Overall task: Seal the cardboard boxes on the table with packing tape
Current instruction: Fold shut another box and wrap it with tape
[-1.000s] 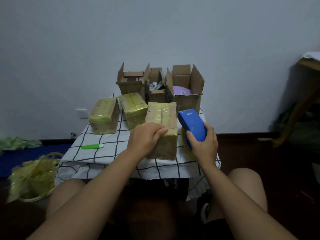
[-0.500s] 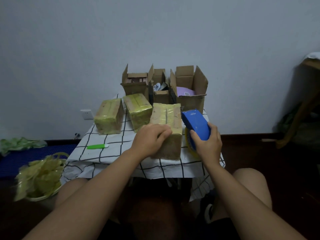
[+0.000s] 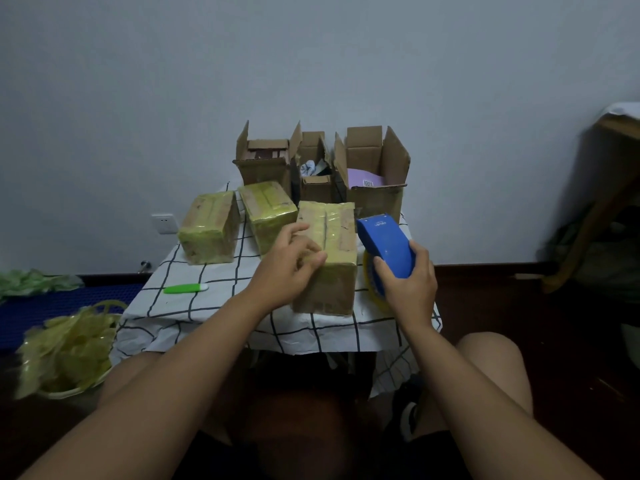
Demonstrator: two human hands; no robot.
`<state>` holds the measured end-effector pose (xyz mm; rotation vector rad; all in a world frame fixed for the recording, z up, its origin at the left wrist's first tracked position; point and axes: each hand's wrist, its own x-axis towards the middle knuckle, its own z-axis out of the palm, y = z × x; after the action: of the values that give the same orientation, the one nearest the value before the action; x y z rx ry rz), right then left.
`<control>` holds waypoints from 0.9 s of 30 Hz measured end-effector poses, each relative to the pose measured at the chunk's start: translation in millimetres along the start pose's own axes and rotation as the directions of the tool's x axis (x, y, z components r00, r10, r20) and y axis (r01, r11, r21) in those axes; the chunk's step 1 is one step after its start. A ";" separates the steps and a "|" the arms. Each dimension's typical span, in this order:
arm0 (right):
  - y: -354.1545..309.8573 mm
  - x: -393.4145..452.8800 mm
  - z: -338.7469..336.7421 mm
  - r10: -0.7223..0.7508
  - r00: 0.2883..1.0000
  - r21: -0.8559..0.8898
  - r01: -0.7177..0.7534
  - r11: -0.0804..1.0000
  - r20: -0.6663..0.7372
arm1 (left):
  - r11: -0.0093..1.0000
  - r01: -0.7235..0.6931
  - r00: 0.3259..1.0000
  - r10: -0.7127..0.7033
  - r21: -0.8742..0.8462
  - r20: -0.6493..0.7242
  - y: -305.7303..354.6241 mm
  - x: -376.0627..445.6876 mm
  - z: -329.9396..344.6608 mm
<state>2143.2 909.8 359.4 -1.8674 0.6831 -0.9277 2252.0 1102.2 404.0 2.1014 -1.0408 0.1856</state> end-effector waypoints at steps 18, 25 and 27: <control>7.1 0.7 2.4 -0.019 1.000 -0.002 0.019 1.000 -0.019 | 0.978 0.065 0.995 -0.078 -0.196 -0.058 -39.3 -26.0 4.8; 6.3 0.5 3.0 -0.030 0.999 -0.008 0.030 1.000 -0.013 | 0.913 0.197 0.980 -0.176 -0.357 0.089 -36.8 -30.6 -2.5; 7.2 0.9 3.4 -0.033 0.999 -0.007 0.032 0.999 -0.018 | 0.883 0.216 0.975 -0.219 -0.417 0.043 -36.9 -28.1 0.4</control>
<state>2145.9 907.7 352.2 -1.8836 0.6693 -0.9648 2260.4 1133.0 370.3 1.7996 -0.7511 -0.1370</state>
